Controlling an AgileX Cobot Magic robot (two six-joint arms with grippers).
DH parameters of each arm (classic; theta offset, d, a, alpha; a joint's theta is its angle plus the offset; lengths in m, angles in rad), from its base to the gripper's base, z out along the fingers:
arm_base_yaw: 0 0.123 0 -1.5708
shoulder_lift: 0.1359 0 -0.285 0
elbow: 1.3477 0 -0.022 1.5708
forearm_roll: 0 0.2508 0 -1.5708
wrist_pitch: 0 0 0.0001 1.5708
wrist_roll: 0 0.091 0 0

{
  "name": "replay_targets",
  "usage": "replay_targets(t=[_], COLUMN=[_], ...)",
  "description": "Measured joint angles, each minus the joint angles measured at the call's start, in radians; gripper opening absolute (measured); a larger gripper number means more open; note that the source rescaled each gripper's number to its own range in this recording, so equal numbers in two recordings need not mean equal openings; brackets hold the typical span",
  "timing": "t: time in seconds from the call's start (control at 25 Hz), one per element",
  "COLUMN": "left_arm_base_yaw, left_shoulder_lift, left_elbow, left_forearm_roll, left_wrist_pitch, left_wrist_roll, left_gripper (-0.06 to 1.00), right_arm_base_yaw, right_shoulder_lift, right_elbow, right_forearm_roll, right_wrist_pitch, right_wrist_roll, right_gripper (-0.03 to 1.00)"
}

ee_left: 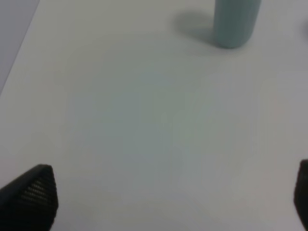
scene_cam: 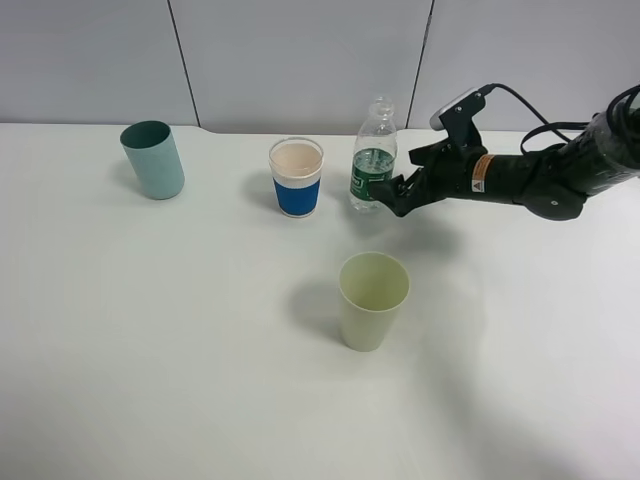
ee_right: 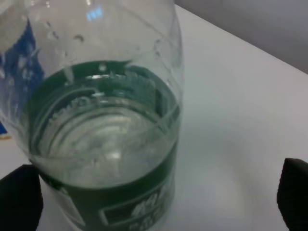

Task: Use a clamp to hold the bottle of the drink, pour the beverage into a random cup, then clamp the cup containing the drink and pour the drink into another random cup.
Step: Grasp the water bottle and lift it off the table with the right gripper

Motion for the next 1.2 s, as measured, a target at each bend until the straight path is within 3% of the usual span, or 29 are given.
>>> replay_targets(t=[0.64,0.84,0.92,0.96,1.0,1.08,1.2], left_arm_base_yaw=[0.0,0.0,0.0,0.0,0.0,0.0,0.0], left_shoulder_lift=[0.0,0.0,0.0,0.0,0.0,0.0,0.0], left_elbow=[0.0,0.0,0.0,0.0,0.0,0.0,0.0], left_forearm_roll=[0.0,0.0,0.0,0.0,0.0,0.0,0.0], left_wrist_pitch=[0.0,0.0,0.0,0.0,0.0,0.0,0.0], left_wrist_roll=[0.0,0.0,0.0,0.0,0.0,0.0,0.0], left_gripper=[1.0,1.0,1.0,1.0,1.0,1.0,1.0], right_arm_base_yaw=[0.074,0.074,0.074,0.074,0.074,0.074,0.074], right_shoulder_lift=[0.039,0.039,0.039,0.039,0.039,0.039,0.039], right_elbow=[-0.092,-0.095,-0.096,-0.096,-0.096,-0.096,-0.097], right_forearm_roll=[-0.074,-0.075,-0.075,-0.075,-0.075,-0.075,-0.075], right_wrist_pitch=[-0.031,0.005,0.034,0.048,0.059,0.071,0.072], right_wrist_roll=[0.014,0.014,0.014,0.014,0.014,0.026,0.063], right_gripper=[0.94,0.93,0.81,0.68,0.51,0.01,0.0])
